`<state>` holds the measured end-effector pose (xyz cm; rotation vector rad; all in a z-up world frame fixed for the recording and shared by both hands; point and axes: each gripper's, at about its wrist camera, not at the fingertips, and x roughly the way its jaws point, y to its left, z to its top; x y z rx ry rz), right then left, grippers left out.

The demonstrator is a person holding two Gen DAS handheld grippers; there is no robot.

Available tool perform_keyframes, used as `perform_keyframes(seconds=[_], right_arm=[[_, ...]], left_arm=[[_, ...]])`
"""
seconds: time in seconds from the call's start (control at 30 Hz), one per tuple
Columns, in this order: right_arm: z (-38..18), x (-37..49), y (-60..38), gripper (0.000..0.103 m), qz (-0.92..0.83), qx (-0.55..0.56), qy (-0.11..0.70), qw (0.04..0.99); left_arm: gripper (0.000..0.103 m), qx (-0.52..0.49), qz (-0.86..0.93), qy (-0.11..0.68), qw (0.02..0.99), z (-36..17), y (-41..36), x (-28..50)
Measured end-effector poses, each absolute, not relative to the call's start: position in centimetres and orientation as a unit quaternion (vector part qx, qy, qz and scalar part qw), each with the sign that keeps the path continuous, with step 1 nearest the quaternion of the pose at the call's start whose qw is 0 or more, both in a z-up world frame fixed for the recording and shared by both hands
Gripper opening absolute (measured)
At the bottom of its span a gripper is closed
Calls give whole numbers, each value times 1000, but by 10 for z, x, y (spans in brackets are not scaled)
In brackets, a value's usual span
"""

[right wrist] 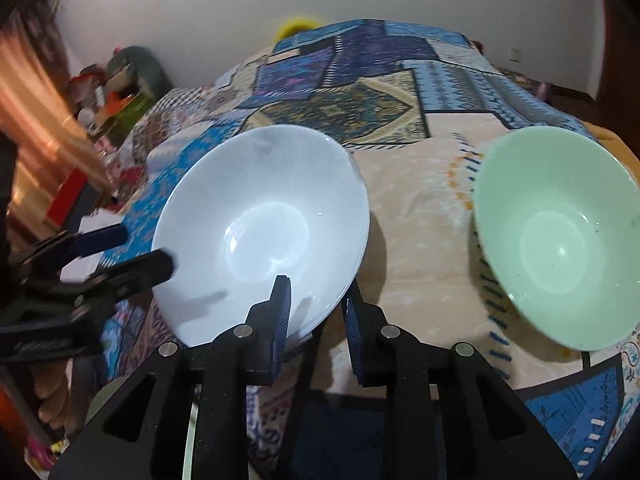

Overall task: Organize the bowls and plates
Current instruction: 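Close both grippers on the rim of the white bowl, then lift the white bowl off the bed cover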

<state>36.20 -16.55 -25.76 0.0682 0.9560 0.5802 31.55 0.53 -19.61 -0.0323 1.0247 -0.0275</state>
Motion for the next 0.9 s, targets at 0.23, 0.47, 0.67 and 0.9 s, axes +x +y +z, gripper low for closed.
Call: perform_keyframes(seconds=[0.23, 0.47, 0.67, 0.9], right_arm=[[-254, 357, -164, 24, 300, 38, 463, 833], [-251, 366, -168, 28, 279, 55, 472, 834], [-255, 382, -166, 30, 249, 56, 476, 841], [-265, 395, -158, 20, 258, 76, 495, 826]], left_arm=[[42, -30, -14, 531, 847, -217, 9, 330], [23, -38, -29, 537, 842, -225, 6, 341], [22, -32, -28, 537, 842, -228, 5, 345], [16, -39, -39, 529, 847, -229, 4, 348]])
